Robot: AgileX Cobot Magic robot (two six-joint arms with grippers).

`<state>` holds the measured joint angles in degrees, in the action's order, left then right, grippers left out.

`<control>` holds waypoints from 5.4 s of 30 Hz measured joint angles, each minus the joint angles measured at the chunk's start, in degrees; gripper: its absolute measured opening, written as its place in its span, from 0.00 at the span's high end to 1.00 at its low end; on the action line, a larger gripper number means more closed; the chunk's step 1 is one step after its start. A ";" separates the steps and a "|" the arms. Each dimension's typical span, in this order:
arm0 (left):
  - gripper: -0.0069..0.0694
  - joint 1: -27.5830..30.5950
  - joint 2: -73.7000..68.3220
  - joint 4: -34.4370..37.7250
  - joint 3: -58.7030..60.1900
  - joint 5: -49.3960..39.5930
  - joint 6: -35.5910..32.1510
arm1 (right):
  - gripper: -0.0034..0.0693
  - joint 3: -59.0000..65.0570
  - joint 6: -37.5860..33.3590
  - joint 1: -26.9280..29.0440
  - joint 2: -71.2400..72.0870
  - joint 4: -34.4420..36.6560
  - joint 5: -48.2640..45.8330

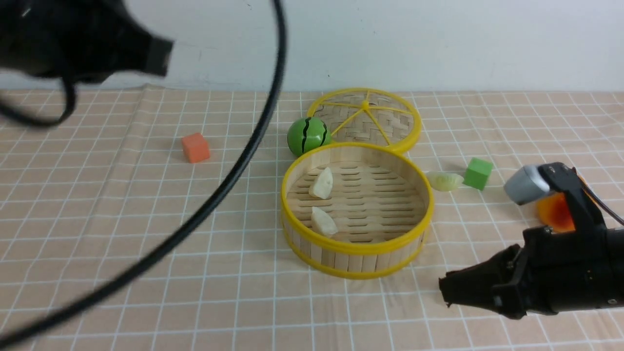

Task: Put the dumplings into the steamer on the table with the brown tablecloth.
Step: 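Reach for and grasp a dumpling lying on the table beside the steamer, then place the dumpling in the bamboo steamer basket with the right gripper, then reach for and grasp a dumpling lying on the table beside the steamer, then place the dumpling in the bamboo steamer basket with the right gripper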

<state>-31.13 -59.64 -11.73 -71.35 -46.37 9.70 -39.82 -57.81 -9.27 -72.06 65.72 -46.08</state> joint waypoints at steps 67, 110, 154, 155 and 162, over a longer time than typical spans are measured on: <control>0.92 0.00 16.86 -7.00 46.02 25.13 3.90 | 0.67 -85.16 30.07 2.15 -56.63 -33.71 -23.52; 0.88 0.00 16.86 -6.96 46.02 23.37 12.52 | 0.39 -37.17 20.35 -6.02 -29.15 -48.43 -12.11; 0.83 0.00 16.86 -2.25 46.02 22.43 12.56 | 0.59 -31.14 10.53 -10.13 -25.18 -25.10 19.45; 0.83 0.00 16.86 -2.25 46.02 22.43 12.56 | 0.59 -31.27 8.37 -11.16 -26.37 -21.71 22.23; 0.82 0.00 16.86 -2.20 46.02 22.47 12.56 | 0.59 -31.29 -11.83 -13.17 -37.96 -12.16 28.68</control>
<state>-31.13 -42.78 -13.93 -25.32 -23.90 22.26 -71.11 -69.64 -22.44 -110.02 53.56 -17.40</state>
